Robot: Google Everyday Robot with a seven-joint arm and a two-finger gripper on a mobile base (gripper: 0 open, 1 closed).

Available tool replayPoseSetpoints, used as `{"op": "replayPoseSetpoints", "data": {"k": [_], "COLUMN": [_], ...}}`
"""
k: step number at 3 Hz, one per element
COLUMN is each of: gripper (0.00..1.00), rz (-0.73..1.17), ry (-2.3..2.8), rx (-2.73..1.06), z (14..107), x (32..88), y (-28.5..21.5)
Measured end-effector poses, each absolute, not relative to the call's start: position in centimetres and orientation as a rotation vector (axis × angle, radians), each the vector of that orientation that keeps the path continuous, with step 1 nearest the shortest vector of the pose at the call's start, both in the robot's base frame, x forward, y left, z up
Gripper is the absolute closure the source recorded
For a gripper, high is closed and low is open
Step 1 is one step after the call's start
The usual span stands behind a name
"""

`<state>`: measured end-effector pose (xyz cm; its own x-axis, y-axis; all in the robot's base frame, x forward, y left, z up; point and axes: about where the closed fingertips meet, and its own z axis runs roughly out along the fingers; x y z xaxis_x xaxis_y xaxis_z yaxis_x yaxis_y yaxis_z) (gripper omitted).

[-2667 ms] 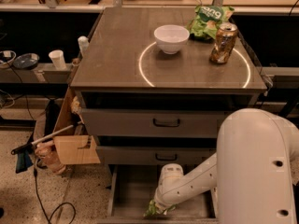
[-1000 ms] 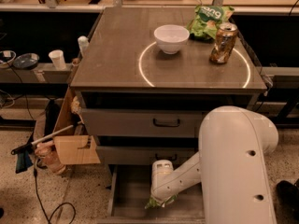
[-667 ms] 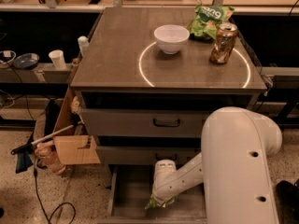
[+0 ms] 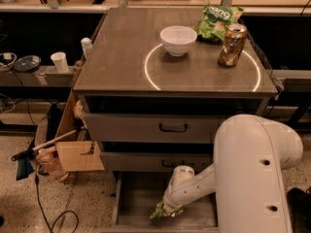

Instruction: Place green jalapeno chip bag into bottom drawer

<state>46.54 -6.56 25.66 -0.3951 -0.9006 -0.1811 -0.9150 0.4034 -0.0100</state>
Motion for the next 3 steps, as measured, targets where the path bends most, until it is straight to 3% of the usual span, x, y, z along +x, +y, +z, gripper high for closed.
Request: {"op": "replayPoseSetpoints", "data": {"k": [2, 3], "gripper": [1.00, 0.82], "rz": [0.194, 0.194], "ry": [2.478, 2.478], "rx": [-1.618, -1.618], "z": [25.42, 25.42], "x": [46.53, 46.53], "y": [-6.59, -6.59]}}
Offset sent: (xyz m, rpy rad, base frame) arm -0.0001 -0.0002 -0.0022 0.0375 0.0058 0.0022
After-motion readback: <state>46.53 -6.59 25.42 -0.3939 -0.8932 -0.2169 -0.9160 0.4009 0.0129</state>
